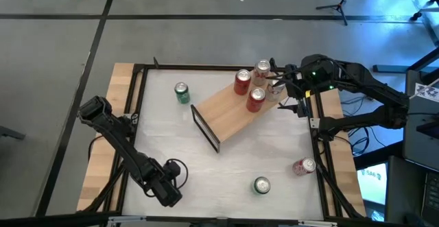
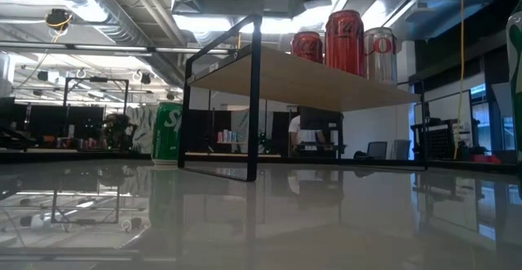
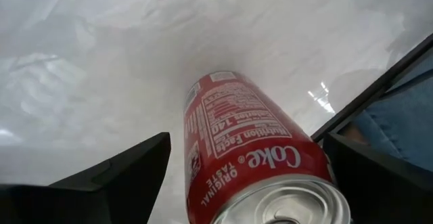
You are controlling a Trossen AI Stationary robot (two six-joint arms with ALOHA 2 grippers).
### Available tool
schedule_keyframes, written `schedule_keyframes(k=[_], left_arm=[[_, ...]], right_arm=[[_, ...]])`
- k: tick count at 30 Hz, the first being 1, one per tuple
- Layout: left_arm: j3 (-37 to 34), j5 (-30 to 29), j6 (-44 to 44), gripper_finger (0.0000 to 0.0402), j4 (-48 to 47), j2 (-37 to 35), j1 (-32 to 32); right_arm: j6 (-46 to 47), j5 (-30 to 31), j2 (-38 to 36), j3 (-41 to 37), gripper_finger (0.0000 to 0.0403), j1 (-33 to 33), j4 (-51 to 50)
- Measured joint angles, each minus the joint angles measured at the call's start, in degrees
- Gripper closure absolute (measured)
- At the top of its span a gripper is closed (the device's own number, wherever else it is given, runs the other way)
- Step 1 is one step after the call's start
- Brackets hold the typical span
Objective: Place canned beverage on shelf
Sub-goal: Put the left red and white soda can on the shelf
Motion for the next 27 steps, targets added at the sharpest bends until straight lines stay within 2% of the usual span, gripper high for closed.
schedule_keyframes(k=[20,27], left_arm=[[-0.02,-2.19,1.33,0.0029,2.54,0.0,-1.38],[-0.02,-1.04,6.51,0.0029,2.5,0.0,-1.42]], right_arm=[[0.02,-0.01,0.0,0.0,0.0024,0.02,-0.01],[0.01,-0.01,0.0,0.0,0.0024,0.0,-0.01]])
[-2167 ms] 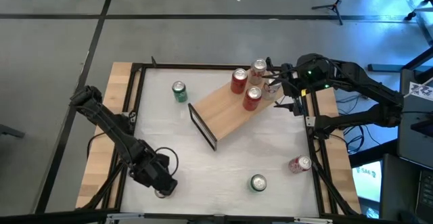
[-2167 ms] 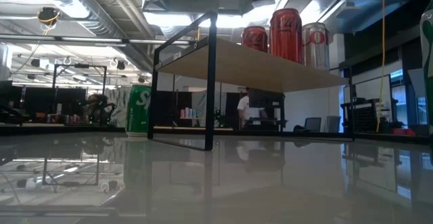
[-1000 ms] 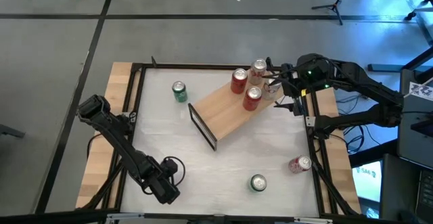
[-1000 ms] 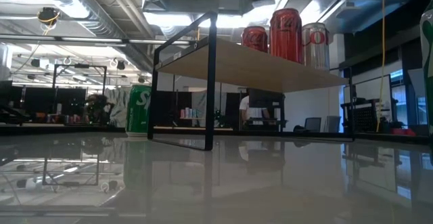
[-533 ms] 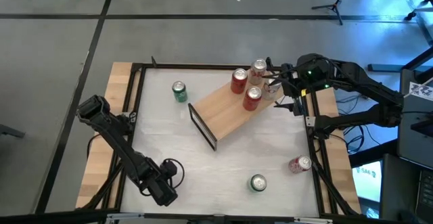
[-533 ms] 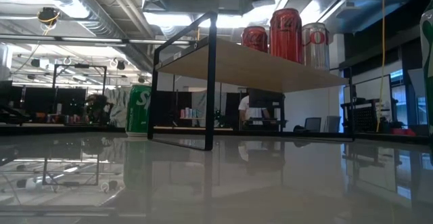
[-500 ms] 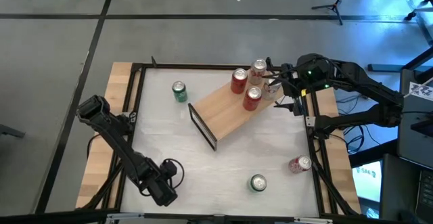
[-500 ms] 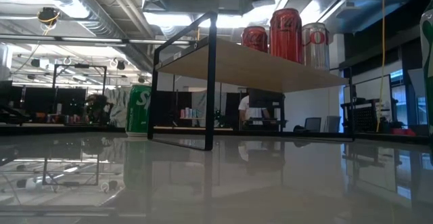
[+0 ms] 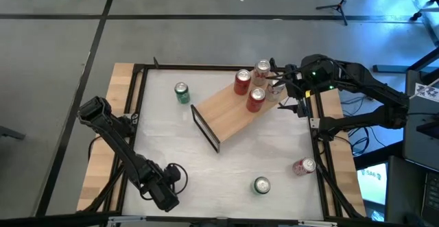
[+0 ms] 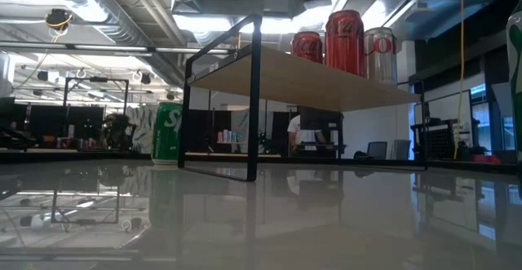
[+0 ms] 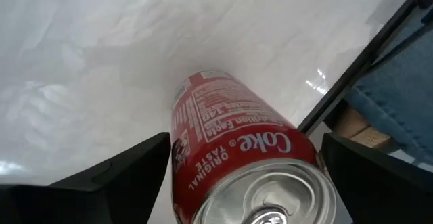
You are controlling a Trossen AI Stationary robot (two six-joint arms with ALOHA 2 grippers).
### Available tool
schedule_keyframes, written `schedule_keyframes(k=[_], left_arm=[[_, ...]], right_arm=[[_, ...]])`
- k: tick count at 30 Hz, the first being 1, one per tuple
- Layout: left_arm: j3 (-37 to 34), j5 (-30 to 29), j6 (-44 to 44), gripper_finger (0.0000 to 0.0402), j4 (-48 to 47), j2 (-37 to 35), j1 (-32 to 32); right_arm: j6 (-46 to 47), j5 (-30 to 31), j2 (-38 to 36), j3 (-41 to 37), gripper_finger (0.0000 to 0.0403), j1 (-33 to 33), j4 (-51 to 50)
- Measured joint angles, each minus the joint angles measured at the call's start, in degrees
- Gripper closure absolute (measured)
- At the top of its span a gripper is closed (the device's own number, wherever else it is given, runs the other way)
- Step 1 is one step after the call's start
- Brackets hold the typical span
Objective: Place canned beverage on shelf
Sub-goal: Put the left red and white soda can on the shelf
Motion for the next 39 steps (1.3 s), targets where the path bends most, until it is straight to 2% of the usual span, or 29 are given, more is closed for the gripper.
schedule_keyframes(k=[13,25,39], left_arm=[[0.0,0.14,8.35,0.0037,-1.19,0.0,0.02],[0.04,0.3,8.51,0.0106,-1.93,-0.02,0.02],[0.11,0.13,8.54,0.0112,-5.43,-0.11,3.64]], right_arm=[[0.0,0.0,0.0,0.0,0.0024,0.01,0.0],[0.0,0.0,0.0,0.0,0.0024,0.0,0.0],[-0.01,0.0,0.0,0.0,0.0024,0.0,0.02]])
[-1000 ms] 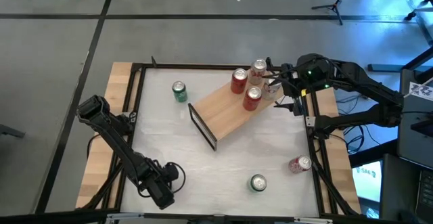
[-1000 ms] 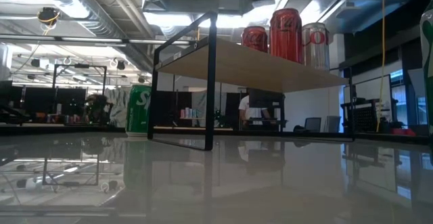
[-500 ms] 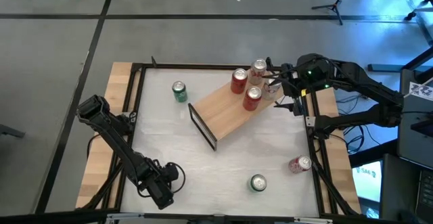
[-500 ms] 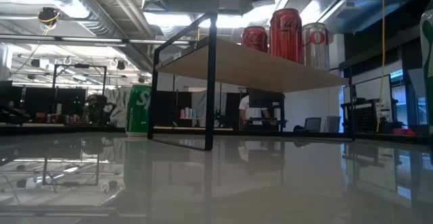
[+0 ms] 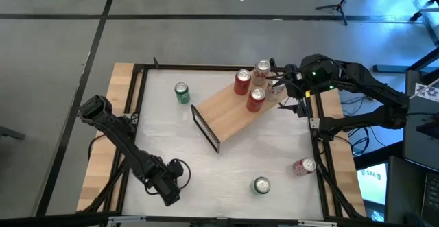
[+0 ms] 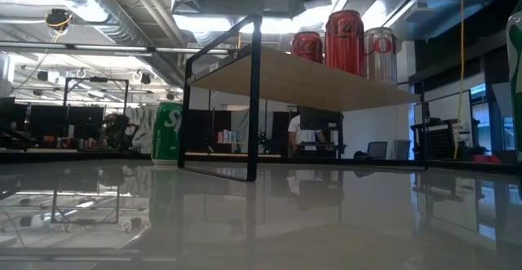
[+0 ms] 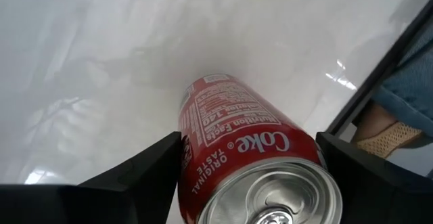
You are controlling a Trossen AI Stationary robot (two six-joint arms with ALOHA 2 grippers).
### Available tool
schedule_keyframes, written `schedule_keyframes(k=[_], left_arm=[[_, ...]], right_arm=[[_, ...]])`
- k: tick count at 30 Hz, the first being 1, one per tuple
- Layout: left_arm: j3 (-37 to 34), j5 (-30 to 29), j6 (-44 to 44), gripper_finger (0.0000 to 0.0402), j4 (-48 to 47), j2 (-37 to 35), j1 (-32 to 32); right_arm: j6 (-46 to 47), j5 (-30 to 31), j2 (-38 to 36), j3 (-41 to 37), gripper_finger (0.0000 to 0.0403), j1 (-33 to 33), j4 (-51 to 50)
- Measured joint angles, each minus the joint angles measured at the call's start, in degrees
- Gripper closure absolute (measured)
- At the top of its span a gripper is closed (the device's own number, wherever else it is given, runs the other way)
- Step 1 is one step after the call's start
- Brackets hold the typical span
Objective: Place canned beverage on shelf
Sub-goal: Put the left red and white soda can on the shelf
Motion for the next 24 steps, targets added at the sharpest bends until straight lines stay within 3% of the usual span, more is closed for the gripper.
schedule_keyframes(k=[11,19,24], left_arm=[[0.0,-0.42,0.54,0.0113,-0.17,-0.02,5.38],[0.01,-0.03,7.32,0.0113,-0.31,-0.37,10.88],[3.73,-0.75,13.67,0.0113,-3.08,-0.28,14.59]], right_arm=[[0.0,0.0,0.0,0.0,0.0024,0.0,0.01],[0.0,0.0,0.0,0.0,0.0024,0.02,0.02],[0.0,0.01,0.0,0.0,0.0024,0.01,0.01]])
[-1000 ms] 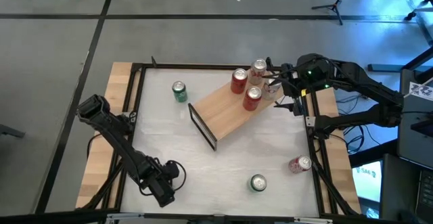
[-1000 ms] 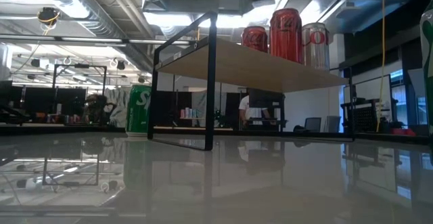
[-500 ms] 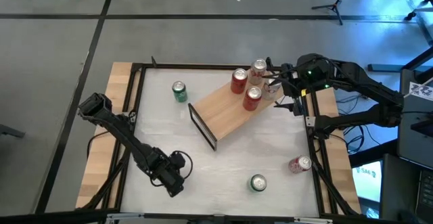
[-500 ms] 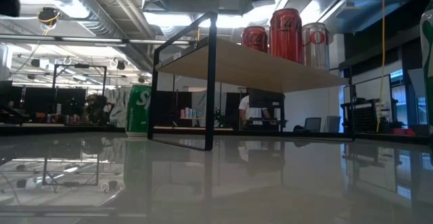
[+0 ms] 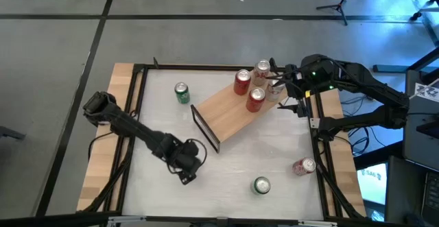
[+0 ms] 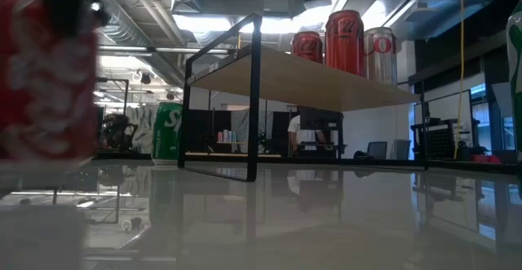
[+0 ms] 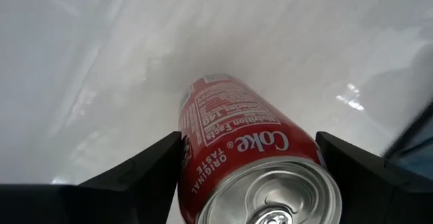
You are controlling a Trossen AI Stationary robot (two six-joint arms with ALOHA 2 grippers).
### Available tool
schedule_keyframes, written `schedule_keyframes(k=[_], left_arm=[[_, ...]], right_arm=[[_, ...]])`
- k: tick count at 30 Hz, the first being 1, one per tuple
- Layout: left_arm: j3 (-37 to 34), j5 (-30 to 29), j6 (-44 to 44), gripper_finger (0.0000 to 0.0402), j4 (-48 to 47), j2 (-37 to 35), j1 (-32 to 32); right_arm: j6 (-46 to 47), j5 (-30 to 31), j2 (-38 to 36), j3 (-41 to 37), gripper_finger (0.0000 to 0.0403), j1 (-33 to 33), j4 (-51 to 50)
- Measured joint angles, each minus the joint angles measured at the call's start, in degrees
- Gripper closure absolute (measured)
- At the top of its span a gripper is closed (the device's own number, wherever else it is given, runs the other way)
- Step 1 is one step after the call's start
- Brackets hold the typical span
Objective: Place canned beverage on shelf
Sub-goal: Put the left red and white soda can on the shelf
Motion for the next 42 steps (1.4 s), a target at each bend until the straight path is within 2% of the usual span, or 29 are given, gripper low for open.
schedule_keyframes(k=[11,18,23,30,42], left_arm=[[15.85,3.03,7.96,0.0113,-10.77,-0.02,8.5],[26.93,6.72,8.82,0.0113,-12.9,-0.09,14.03],[33.22,6.82,9.1,0.0113,-12.7,-0.13,18.14],[36.7,6.77,13.51,0.0113,-12.56,-0.13,24.97],[36.82,6.75,28.07,0.0113,-12.11,0.16,38.09]], right_arm=[[0.0,-0.01,0.0,0.0,0.0024,0.0,-0.01],[0.0,-0.01,0.0,0.0,0.0024,0.0,0.0],[0.0,-0.01,0.0,0.0,0.0024,0.01,-0.01],[0.0,0.0,0.0,0.0,0.0024,0.01,-0.01],[-0.02,-0.01,0.0,0.0,0.0024,0.0,-0.01]])
